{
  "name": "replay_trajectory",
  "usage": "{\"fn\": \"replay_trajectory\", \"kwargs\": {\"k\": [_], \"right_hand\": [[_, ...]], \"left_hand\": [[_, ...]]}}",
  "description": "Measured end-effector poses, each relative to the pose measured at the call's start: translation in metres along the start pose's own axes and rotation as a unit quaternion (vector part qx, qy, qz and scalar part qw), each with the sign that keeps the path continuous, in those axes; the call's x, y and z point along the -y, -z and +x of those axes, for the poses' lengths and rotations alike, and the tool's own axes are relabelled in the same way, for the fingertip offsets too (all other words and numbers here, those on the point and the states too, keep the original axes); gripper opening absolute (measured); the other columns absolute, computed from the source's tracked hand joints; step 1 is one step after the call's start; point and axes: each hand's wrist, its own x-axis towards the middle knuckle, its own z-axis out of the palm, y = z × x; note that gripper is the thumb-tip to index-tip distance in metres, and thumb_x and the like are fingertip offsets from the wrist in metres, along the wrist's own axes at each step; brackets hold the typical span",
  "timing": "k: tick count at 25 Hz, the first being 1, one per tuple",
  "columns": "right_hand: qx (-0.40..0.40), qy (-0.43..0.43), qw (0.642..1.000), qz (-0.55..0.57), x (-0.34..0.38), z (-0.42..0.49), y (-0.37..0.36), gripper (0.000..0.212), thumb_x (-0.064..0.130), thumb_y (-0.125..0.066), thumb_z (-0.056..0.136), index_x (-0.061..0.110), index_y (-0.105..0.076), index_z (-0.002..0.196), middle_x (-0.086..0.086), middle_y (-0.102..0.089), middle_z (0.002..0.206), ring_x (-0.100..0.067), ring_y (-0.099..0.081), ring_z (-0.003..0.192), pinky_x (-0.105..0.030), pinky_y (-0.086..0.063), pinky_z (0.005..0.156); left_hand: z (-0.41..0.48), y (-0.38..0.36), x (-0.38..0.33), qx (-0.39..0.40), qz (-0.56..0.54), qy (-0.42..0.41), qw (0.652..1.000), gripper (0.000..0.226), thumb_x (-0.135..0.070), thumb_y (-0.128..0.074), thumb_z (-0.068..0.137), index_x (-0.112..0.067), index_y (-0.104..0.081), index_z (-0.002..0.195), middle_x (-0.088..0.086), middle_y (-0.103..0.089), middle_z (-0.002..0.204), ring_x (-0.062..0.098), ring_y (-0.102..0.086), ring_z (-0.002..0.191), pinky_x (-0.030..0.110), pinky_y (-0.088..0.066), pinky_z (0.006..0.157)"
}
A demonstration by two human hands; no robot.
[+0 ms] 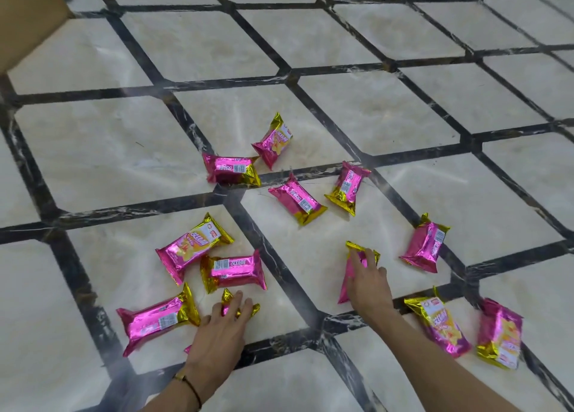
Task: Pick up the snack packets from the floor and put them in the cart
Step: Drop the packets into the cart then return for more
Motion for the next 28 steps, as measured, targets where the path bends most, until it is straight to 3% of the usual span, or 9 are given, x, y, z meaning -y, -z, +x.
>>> {"fn": "replay_trajectory", "kwargs": {"k": [4,7,10,15,18,21,26,28], "right_hand": [[-0.017,0.029,0.999,0.003,0.005,-0.026,0.036,0.072,0.011,-0.066,0.085,0.018,-0.028,0.146,-0.013,-0.02,0.152,-0.042,-0.05,0.107,-0.045,-0.046,0.085],[-0.015,0.065,0.997,-0.032,0.007,-0.057,0.092,0.08,0.007,-0.065,0.08,0.018,-0.024,0.148,-0.014,-0.012,0.155,-0.041,-0.046,0.107,-0.043,-0.048,0.08],[-0.021,0.116,0.991,-0.062,0.007,-0.092,0.154,0.075,0.005,-0.057,0.076,0.014,-0.026,0.145,-0.017,-0.018,0.154,-0.042,-0.046,0.104,-0.045,-0.049,0.076],[-0.068,0.121,0.989,-0.052,-0.001,-0.157,0.319,0.063,0.016,-0.061,0.077,0.012,-0.041,0.138,-0.019,-0.036,0.144,-0.045,-0.052,0.102,-0.052,-0.047,0.086],[-0.115,0.096,0.988,-0.024,-0.012,-0.203,0.438,0.062,0.022,-0.067,0.08,0.016,-0.045,0.138,-0.016,-0.041,0.144,-0.041,-0.051,0.095,-0.046,-0.049,0.077],[-0.146,0.084,0.986,0.003,-0.026,-0.248,0.546,0.059,0.024,-0.058,0.088,0.02,-0.038,0.143,-0.012,-0.034,0.149,-0.039,-0.048,0.097,-0.045,-0.048,0.071],[-0.175,0.07,0.982,-0.005,-0.058,-0.298,0.697,0.055,0.028,-0.051,0.091,0.019,-0.033,0.142,-0.01,-0.027,0.151,-0.042,-0.045,0.115,-0.047,-0.047,0.083],[-0.197,0.059,0.979,0.0,-0.071,-0.317,0.746,0.05,0.026,-0.05,0.091,0.02,-0.035,0.139,-0.008,-0.03,0.148,-0.041,-0.045,0.111,-0.046,-0.047,0.08]], "left_hand": [[-0.011,0.053,-0.014,-0.074,-0.081,0.035,0.993,0.06,-0.018,-0.062,0.084,-0.022,-0.043,0.141,0.003,-0.047,0.142,0.034,-0.058,0.098,0.043,-0.056,0.073],[-0.036,0.115,-0.035,-0.086,-0.093,0.052,0.99,0.059,-0.022,-0.06,0.089,-0.018,-0.039,0.145,0.005,-0.046,0.144,0.036,-0.057,0.107,0.042,-0.055,0.081],[-0.071,0.194,-0.067,-0.115,-0.098,0.063,0.987,0.059,-0.023,-0.058,0.09,-0.018,-0.038,0.146,0.006,-0.042,0.149,0.039,-0.054,0.114,0.044,-0.052,0.083],[-0.139,0.354,-0.109,-0.179,-0.082,0.026,0.98,0.06,-0.023,-0.062,0.085,-0.013,-0.042,0.141,0.009,-0.05,0.135,0.038,-0.057,0.103,0.043,-0.055,0.073],[-0.18,0.459,-0.132,-0.222,-0.068,0.017,0.973,0.064,-0.022,-0.067,0.081,-0.008,-0.044,0.138,0.012,-0.055,0.124,0.041,-0.06,0.091,0.044,-0.052,0.064],[-0.222,0.563,-0.162,-0.255,-0.043,-0.017,0.966,0.05,-0.024,-0.072,0.078,-0.005,-0.053,0.12,0.013,-0.058,0.108,0.037,-0.059,0.076,0.041,-0.051,0.061],[-0.289,0.723,-0.21,-0.293,-0.014,-0.049,0.955,0.049,-0.025,-0.07,0.076,-0.009,-0.054,0.12,0.013,-0.056,0.105,0.038,-0.06,0.085,0.04,-0.05,0.055],[-0.313,0.768,-0.229,-0.313,0.005,-0.07,0.947,0.047,-0.026,-0.068,0.079,-0.009,-0.053,0.12,0.012,-0.056,0.109,0.037,-0.06,0.087,0.039,-0.047,0.058]]}}
